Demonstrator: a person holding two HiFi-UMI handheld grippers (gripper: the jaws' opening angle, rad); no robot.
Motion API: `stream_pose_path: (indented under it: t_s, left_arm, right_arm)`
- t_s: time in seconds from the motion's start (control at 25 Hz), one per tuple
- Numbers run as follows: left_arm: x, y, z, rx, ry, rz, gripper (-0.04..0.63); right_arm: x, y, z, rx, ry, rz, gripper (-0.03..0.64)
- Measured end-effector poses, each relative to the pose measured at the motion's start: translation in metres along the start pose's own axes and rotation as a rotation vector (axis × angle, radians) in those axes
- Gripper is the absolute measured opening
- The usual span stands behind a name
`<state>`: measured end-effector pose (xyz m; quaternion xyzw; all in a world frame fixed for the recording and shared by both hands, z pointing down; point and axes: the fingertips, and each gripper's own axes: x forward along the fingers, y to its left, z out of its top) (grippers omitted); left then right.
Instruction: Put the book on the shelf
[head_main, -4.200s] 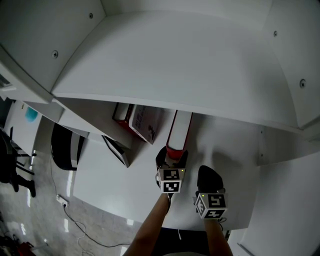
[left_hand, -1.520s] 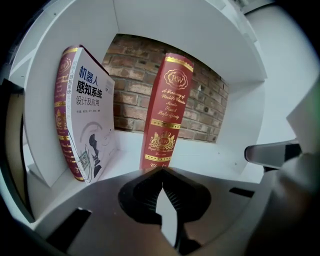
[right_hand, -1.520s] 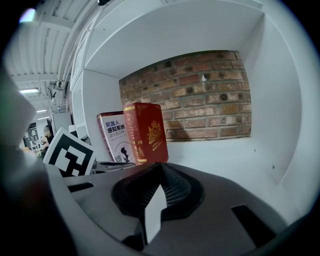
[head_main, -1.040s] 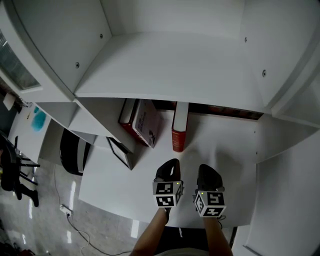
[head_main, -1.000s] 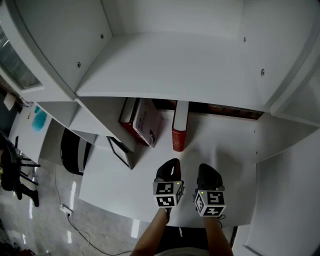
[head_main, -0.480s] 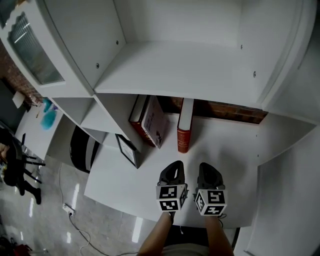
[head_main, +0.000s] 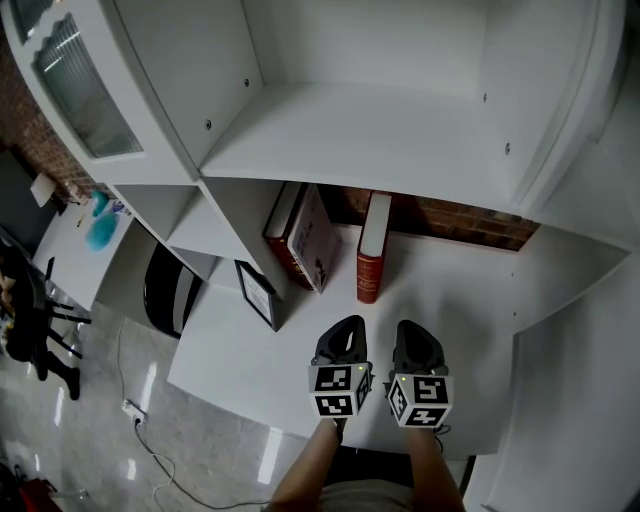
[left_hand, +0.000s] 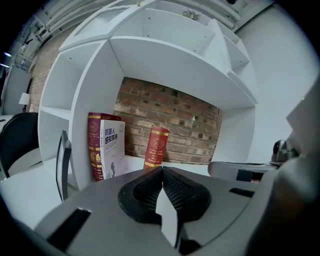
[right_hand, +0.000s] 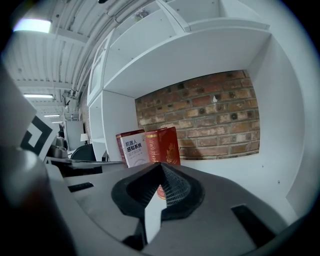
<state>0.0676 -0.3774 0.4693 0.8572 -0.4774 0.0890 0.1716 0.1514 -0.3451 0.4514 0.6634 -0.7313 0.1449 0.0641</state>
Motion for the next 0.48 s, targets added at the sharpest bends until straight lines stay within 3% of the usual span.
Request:
stream_pose_path:
  t_s: [0.48]
  left_arm:
    - [0.003, -0.013, -0.004, 0.009, 0.009, -0.025, 0.015]
  right_arm:
    - [-0.001, 0.000, -0.004, 0.005, 0.009, 0.001, 0.015]
